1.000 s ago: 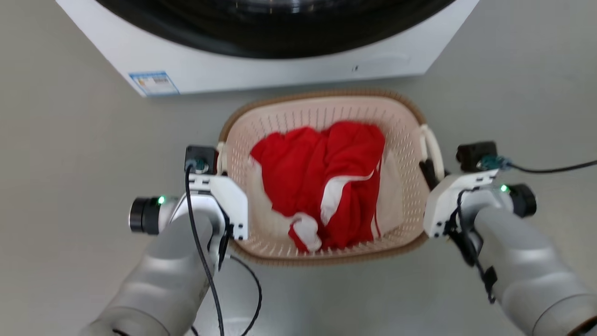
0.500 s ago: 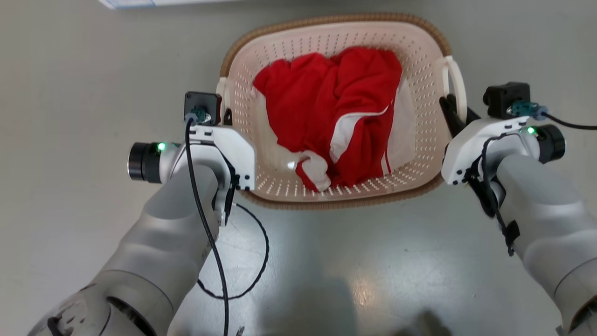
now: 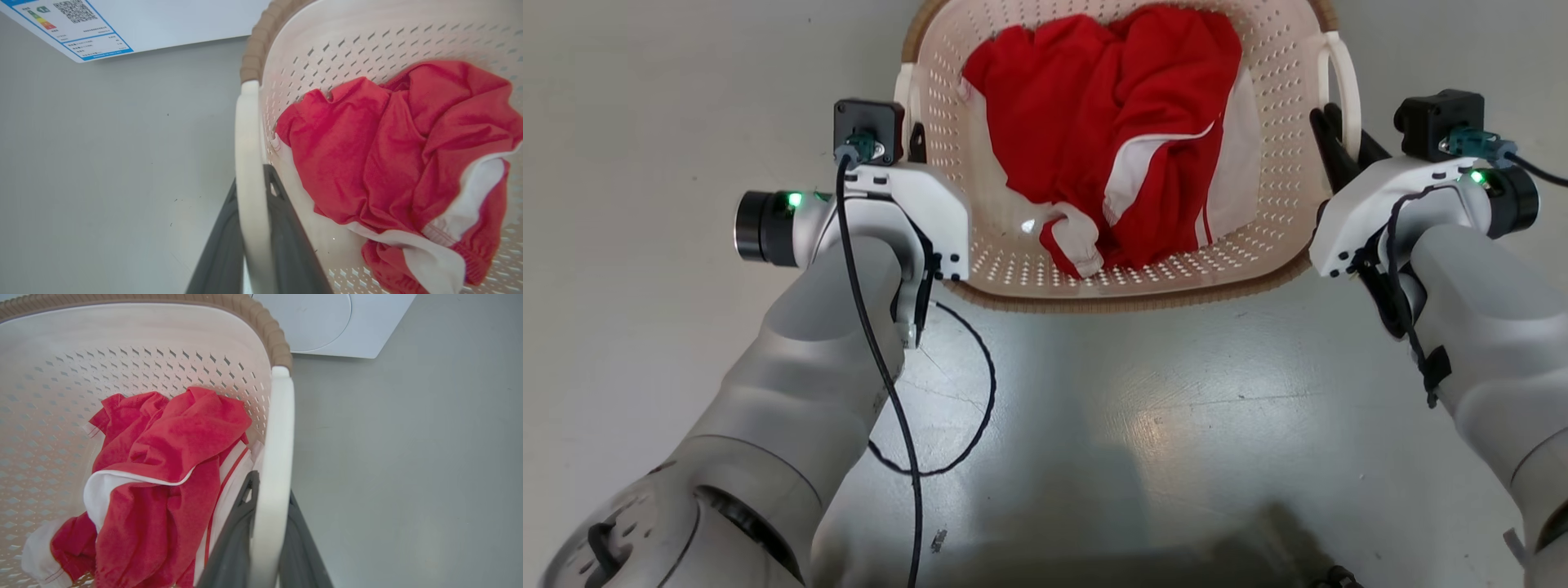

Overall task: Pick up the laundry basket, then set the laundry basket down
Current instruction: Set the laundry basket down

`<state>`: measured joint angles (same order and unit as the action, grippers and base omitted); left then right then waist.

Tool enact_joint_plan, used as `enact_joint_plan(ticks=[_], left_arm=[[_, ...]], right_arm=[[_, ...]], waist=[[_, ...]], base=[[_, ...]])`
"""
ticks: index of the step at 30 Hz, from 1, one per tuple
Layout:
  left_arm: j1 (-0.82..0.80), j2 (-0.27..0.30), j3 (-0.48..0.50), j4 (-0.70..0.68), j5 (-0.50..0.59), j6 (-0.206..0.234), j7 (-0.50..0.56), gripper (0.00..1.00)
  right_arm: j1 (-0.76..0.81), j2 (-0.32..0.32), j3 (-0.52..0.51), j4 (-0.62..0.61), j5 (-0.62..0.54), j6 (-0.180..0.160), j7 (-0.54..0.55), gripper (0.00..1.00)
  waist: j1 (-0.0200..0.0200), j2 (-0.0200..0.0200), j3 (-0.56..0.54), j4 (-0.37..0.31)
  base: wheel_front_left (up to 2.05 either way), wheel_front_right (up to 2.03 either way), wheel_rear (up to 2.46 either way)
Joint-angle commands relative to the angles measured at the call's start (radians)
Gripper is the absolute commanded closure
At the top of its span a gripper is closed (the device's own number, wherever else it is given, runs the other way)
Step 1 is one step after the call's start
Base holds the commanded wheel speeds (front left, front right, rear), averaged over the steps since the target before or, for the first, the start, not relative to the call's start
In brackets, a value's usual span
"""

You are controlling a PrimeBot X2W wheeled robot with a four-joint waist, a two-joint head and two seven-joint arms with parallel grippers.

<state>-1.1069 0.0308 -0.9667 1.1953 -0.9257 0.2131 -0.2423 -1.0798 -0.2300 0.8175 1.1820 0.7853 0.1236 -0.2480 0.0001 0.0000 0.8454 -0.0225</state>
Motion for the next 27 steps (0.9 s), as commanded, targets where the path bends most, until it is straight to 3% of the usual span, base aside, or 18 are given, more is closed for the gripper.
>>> enact_joint_plan(ticks=[1,14,27], left_arm=[[-0.027,0.021,0.016,-0.019,0.024,0.011,-0.019,1.0],[-0.006,0.04,0.137,-0.135,0.162,0.049,-0.019,1.0],[0.026,0.033,0.236,-0.147,0.258,0.035,-0.019,1.0]], right_arm=[[0.026,-0.015,0.017,-0.002,0.001,0.007,-0.009,1.0],[0.041,-0.052,-0.096,-0.078,-0.083,0.007,-0.013,1.0],[0.098,-0.035,-0.226,-0.119,-0.201,0.007,-0.014,1.0]], waist=[[-0.0001,0.0,0.008,0.0],[-0.0001,0.0,0.07,0.009],[-0.0001,0.0,0.099,0.015]], base=[[0.0,0.0,0.0],[0.0,0.0,0.0],[0.0,0.0,0.0]])
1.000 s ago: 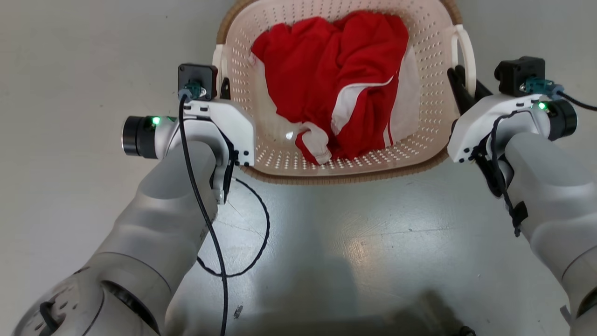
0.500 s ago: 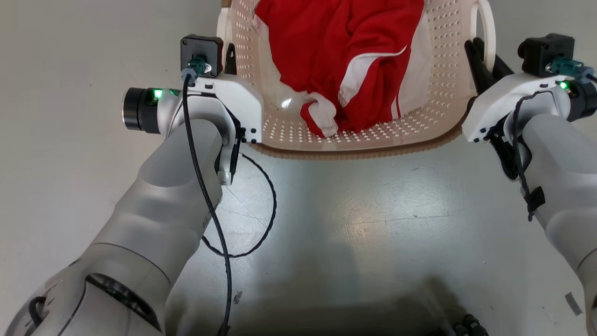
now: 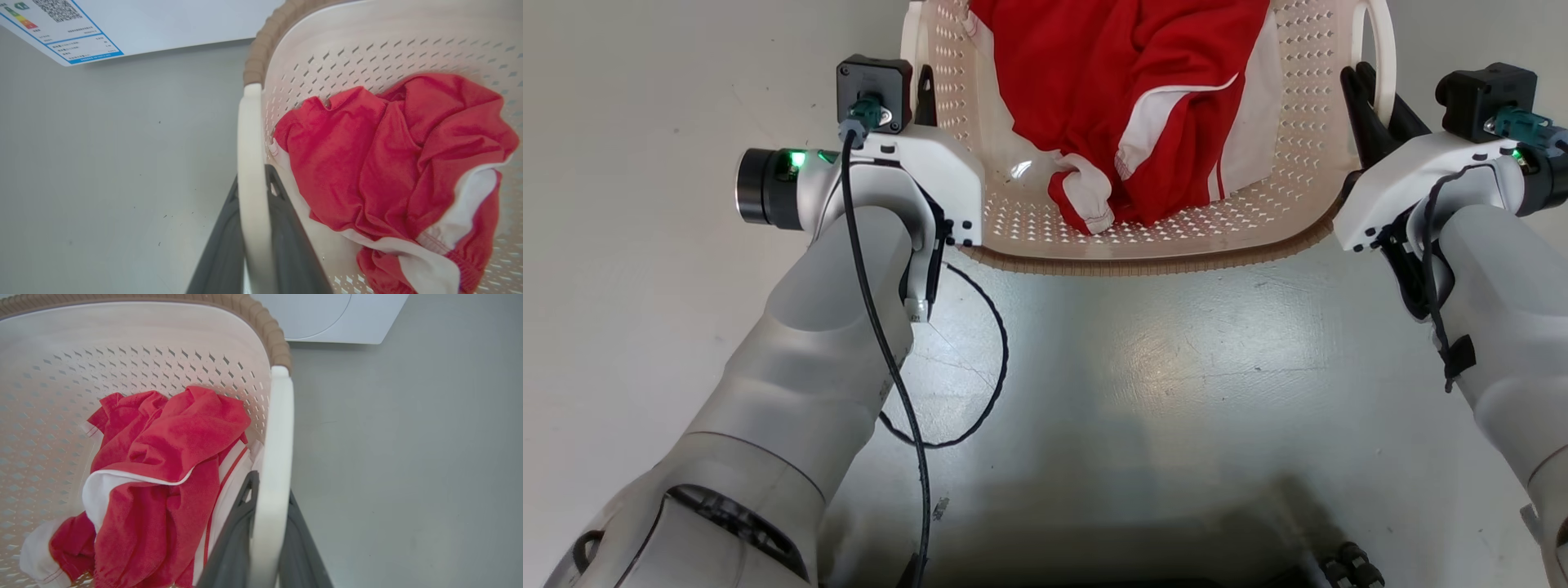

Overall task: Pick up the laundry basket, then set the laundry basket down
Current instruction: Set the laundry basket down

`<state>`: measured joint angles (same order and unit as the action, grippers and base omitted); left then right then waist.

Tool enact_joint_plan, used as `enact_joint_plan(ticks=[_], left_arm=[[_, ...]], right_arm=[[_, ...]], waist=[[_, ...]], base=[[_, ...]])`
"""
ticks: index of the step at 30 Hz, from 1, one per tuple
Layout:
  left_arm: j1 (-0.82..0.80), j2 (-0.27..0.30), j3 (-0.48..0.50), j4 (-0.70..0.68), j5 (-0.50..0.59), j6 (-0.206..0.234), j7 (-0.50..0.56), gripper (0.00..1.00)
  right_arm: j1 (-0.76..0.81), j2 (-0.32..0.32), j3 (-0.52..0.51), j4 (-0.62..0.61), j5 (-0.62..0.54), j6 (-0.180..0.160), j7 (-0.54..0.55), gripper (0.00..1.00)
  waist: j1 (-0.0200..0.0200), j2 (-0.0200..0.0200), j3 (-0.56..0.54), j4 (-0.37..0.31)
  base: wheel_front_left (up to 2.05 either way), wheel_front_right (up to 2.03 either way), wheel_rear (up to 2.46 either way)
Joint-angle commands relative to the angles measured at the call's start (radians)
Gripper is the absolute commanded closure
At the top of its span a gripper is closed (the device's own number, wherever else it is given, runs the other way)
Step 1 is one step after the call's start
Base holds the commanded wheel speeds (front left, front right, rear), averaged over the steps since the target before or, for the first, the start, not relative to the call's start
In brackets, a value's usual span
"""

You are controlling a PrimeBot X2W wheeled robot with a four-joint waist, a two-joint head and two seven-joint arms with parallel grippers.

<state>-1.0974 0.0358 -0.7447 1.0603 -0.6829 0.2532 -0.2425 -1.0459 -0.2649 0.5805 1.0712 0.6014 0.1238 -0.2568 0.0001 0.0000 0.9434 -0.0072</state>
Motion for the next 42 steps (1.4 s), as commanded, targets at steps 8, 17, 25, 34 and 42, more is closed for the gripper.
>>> enact_joint_plan(ticks=[8,17,25,34,42], left_arm=[[0.024,0.022,0.05,-0.003,0.047,-0.016,-0.019,1.0],[0.025,0.017,0.08,0.015,0.073,-0.03,-0.019,1.0],[0.03,0.015,0.091,0.024,0.077,-0.037,-0.019,1.0],[0.037,0.015,0.059,0.017,0.044,-0.028,-0.019,1.0],[0.037,0.015,0.037,0.038,0.011,0.013,-0.019,0.0]], right_arm=[[0.075,0.01,-0.023,-0.012,-0.05,0.007,-0.005,1.0],[0.079,0.017,-0.044,-0.006,-0.073,0.007,-0.005,1.0],[0.078,0.019,-0.058,0.001,-0.089,0.007,-0.005,1.0],[0.075,0.021,-0.063,0.009,-0.102,0.007,-0.005,1.0],[0.07,0.035,-0.09,0.052,-0.122,0.007,-0.005,0.0]], waist=[[-0.0001,0.0,0.007,-0.001],[-0.0001,0.0,0.009,-0.001],[-0.0001,0.0,0.011,-0.004],[-0.0001,0.0,0.006,-0.004],[-0.0001,0.0,0.001,-0.005]], base=[[0.0,0.0,0.0],[0.0,0.0,0.0],[0.0,0.0,0.0],[0.0,0.0,0.0],[0.0,0.0,0.0]])
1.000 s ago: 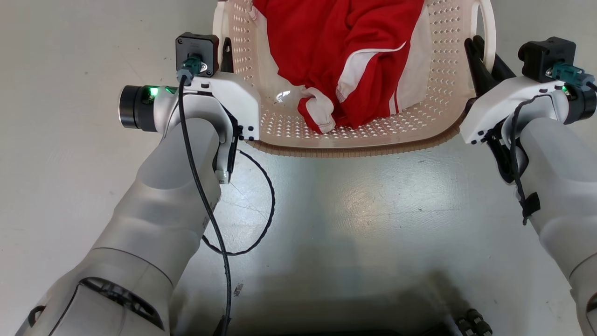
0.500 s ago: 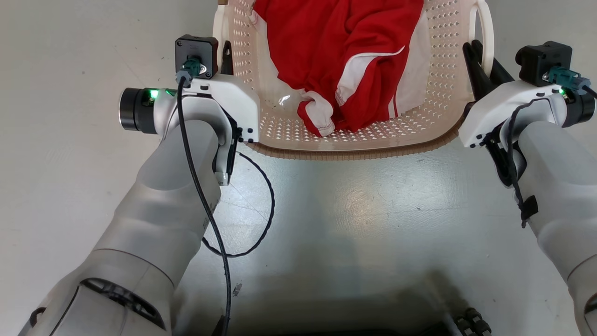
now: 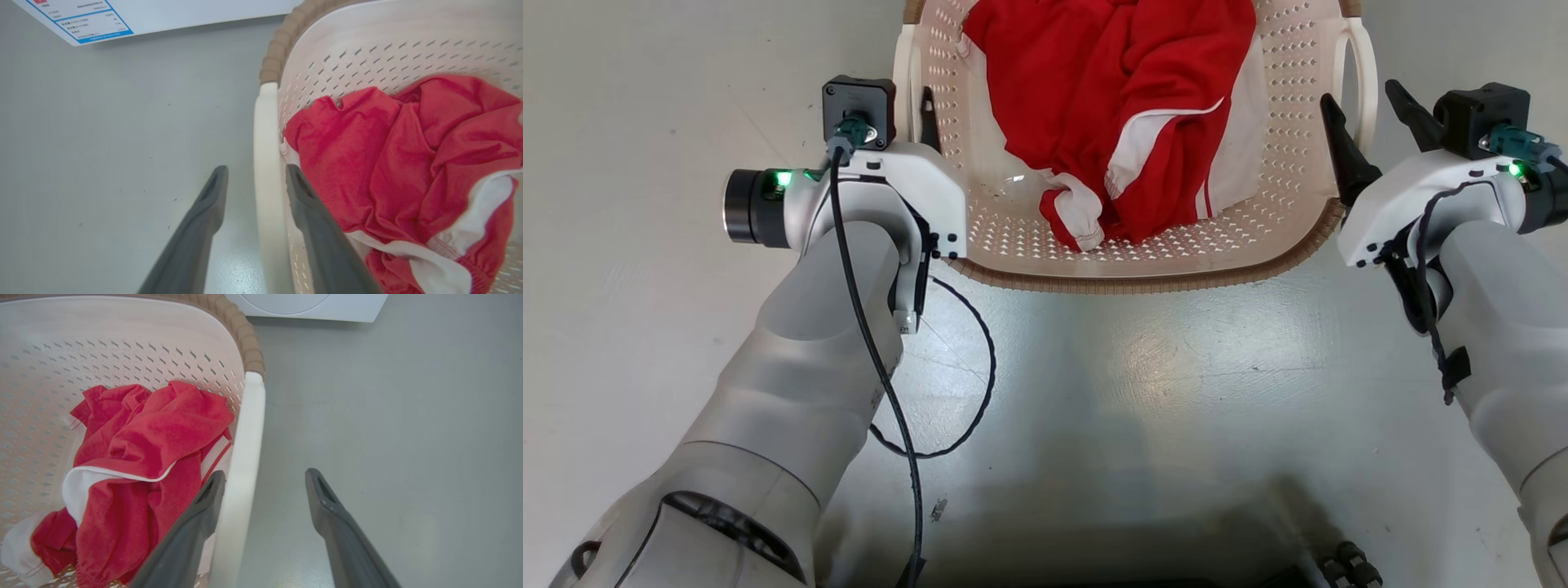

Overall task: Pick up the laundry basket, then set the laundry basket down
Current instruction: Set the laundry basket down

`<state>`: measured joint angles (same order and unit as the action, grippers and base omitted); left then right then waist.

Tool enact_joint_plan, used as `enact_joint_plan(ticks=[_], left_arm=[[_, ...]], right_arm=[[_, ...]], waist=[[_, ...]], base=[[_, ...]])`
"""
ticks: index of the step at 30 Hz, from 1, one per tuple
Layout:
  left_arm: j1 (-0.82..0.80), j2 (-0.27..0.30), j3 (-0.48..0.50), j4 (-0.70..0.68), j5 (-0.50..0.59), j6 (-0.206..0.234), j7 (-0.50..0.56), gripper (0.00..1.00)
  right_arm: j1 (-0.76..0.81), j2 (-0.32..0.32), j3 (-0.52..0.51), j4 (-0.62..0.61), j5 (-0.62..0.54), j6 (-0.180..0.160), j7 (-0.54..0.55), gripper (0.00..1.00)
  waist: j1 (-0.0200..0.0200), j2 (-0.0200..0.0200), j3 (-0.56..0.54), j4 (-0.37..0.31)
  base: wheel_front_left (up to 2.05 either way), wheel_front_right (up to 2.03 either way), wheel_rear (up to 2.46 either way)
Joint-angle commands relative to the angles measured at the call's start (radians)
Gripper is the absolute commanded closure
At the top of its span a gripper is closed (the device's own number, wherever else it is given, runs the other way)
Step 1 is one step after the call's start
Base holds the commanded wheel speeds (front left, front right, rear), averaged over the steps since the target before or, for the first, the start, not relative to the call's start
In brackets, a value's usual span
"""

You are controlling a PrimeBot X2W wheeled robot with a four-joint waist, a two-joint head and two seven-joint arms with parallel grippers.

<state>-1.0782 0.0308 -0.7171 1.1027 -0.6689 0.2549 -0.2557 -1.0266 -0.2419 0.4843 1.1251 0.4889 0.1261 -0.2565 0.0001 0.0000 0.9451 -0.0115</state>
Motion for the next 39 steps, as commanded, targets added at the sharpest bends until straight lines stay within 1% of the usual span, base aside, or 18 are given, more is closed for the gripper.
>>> enact_joint_plan(ticks=[1,11,18,23,30,39], left_arm=[[0.018,0.02,0.012,-0.006,-0.005,0.016,-0.006,0.0],[0.025,0.02,0.007,0.008,-0.014,0.029,-0.006,0.0],[0.056,0.019,0.015,0.01,-0.033,0.031,-0.006,0.0],[0.1,0.019,0.033,0.01,-0.033,0.027,-0.006,0.0],[0.164,0.019,0.069,-0.003,-0.02,0.01,-0.006,0.0],[0.272,0.036,0.156,-0.056,0.013,-0.029,-0.006,0.0]], right_arm=[[0.053,0.014,0.004,-0.001,-0.011,0.005,-0.005,0.0],[0.077,0.018,-0.031,-0.016,-0.025,0.005,-0.005,0.0],[0.105,0.013,-0.071,-0.048,-0.039,0.005,-0.005,0.0],[0.143,0.015,-0.109,-0.074,-0.059,0.005,-0.005,0.0],[0.2,0.018,-0.164,-0.118,-0.099,0.005,-0.005,0.0],[0.281,0.03,-0.239,-0.16,-0.161,0.005,-0.005,0.0]], waist=[[-0.0001,0.0,-0.002,-0.002],[-0.0001,0.0,-0.03,-0.012],[-0.0001,0.0,-0.086,-0.013],[-0.0001,0.0,-0.157,-0.013],[-0.0001,0.0,-0.27,-0.014],[-0.0001,0.0,-0.448,-0.022]], base=[[0.0,0.0,0.0],[0.0,0.0,0.0],[0.0,0.0,0.0],[0.0,0.0,0.0],[0.0,0.0,0.0],[0.0,0.0,0.0]])
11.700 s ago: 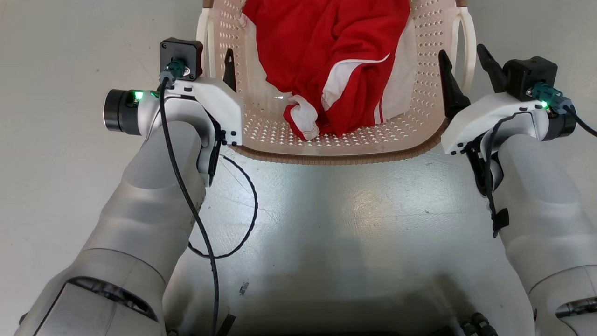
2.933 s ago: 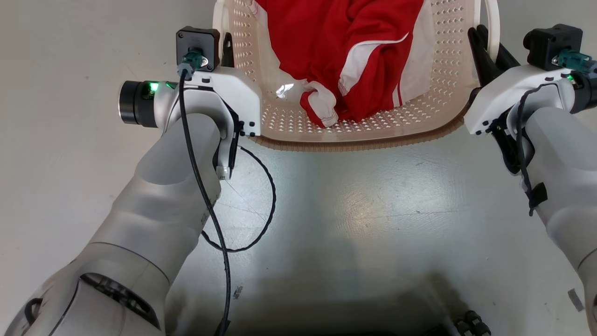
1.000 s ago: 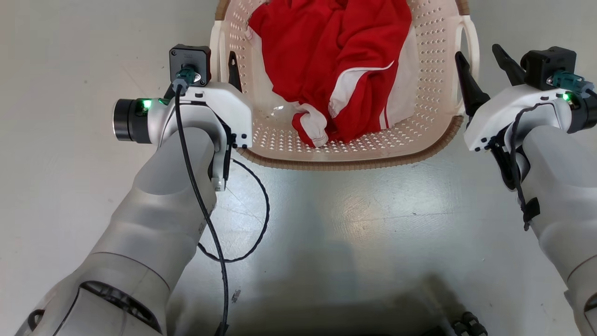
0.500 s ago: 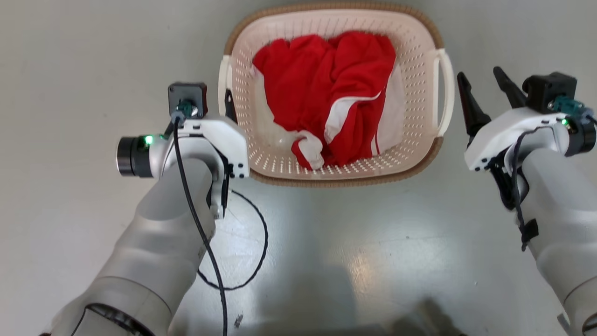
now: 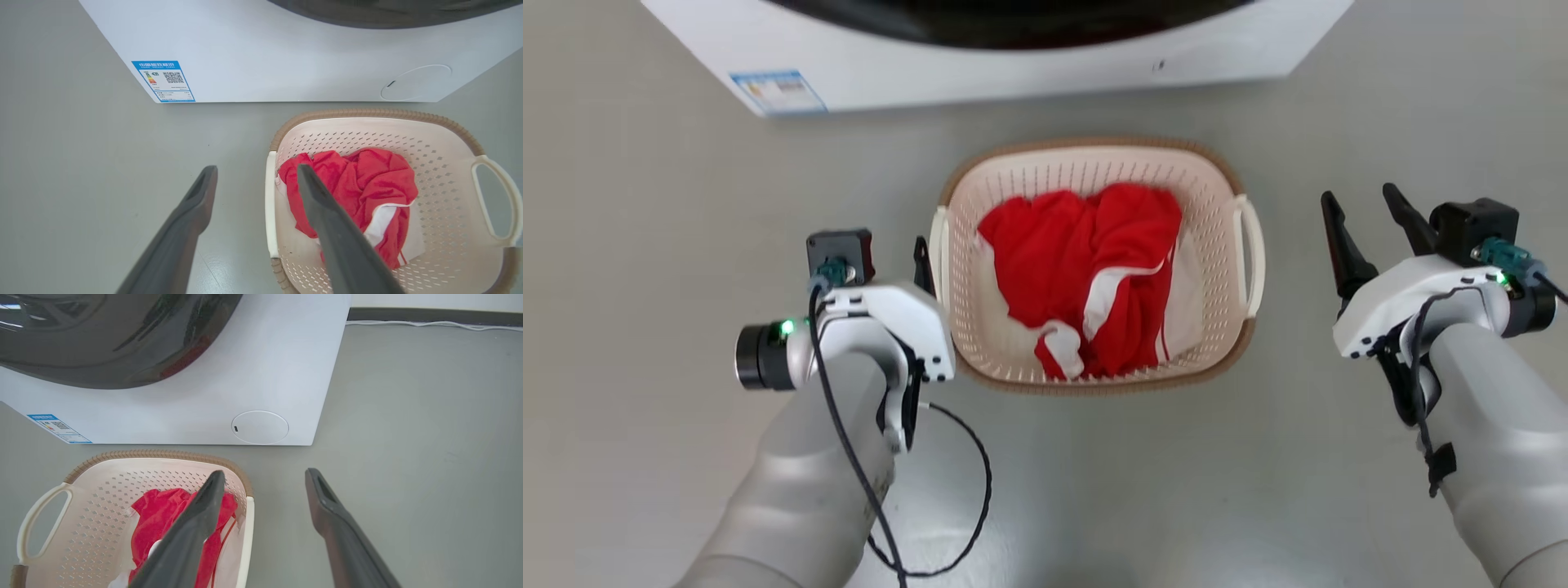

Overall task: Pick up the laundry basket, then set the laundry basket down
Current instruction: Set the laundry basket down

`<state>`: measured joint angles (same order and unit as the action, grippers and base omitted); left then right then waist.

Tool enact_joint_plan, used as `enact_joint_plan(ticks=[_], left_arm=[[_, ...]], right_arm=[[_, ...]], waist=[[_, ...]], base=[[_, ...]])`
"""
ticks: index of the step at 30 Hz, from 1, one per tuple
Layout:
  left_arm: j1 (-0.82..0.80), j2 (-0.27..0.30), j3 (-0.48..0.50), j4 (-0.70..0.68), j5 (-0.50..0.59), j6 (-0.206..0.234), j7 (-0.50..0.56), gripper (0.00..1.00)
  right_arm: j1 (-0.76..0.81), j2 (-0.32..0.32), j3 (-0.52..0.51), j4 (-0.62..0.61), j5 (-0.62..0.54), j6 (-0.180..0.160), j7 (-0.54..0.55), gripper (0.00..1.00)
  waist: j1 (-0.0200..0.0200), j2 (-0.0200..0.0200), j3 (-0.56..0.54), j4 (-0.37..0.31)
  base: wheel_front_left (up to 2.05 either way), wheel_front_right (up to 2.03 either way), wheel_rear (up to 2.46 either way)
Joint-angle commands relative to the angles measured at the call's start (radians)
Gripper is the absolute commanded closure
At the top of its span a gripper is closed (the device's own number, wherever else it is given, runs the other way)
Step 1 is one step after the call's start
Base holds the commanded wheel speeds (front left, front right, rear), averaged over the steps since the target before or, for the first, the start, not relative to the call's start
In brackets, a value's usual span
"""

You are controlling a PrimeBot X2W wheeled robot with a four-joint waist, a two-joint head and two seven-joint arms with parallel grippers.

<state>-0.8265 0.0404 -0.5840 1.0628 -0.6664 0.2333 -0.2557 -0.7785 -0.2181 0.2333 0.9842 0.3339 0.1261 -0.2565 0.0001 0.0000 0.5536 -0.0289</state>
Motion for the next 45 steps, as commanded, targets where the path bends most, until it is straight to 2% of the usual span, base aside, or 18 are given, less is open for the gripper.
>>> enact_joint_plan(ticks=[1,10,23,29,36,45], left_arm=[[0.034,0.029,0.033,-0.025,0.016,-0.013,-0.006,0.0],[0.182,0.049,0.133,-0.122,0.067,-0.066,-0.006,0.0],[0.41,0.086,0.269,-0.28,0.142,-0.12,-0.006,0.0],[0.52,0.1,0.336,-0.382,0.175,-0.129,-0.006,0.0],[0.667,0.117,0.417,-0.536,0.21,-0.136,-0.006,0.0],[0.793,0.1,0.495,-0.674,0.234,-0.141,-0.006,0.0]], right_arm=[[0.04,0.007,0.004,-0.028,-0.014,0.005,-0.005,0.0],[0.128,0.01,-0.047,-0.105,-0.081,0.005,-0.005,0.0],[0.283,0.01,-0.076,-0.181,-0.134,0.005,-0.005,0.0],[0.373,0.013,-0.099,-0.267,-0.148,0.005,-0.005,0.0],[0.525,0.021,-0.149,-0.426,-0.182,0.005,-0.005,0.0],[0.667,0.049,-0.194,-0.574,-0.229,0.005,-0.005,0.0]], waist=[[-0.0001,0.0,-0.076,-0.006],[-0.0001,0.0,-0.26,-0.017],[-0.0001,0.0,-0.456,-0.02],[-0.0001,0.0,-0.527,-0.017],[-0.0001,0.0,-0.577,-0.019],[-0.0001,0.0,-0.603,-0.018]], base=[[0.0,0.0,0.0],[0.0,0.0,0.0],[0.0,0.0,0.0],[0.0,0.0,0.0],[0.0,0.0,0.0],[0.0,0.0,0.0]])
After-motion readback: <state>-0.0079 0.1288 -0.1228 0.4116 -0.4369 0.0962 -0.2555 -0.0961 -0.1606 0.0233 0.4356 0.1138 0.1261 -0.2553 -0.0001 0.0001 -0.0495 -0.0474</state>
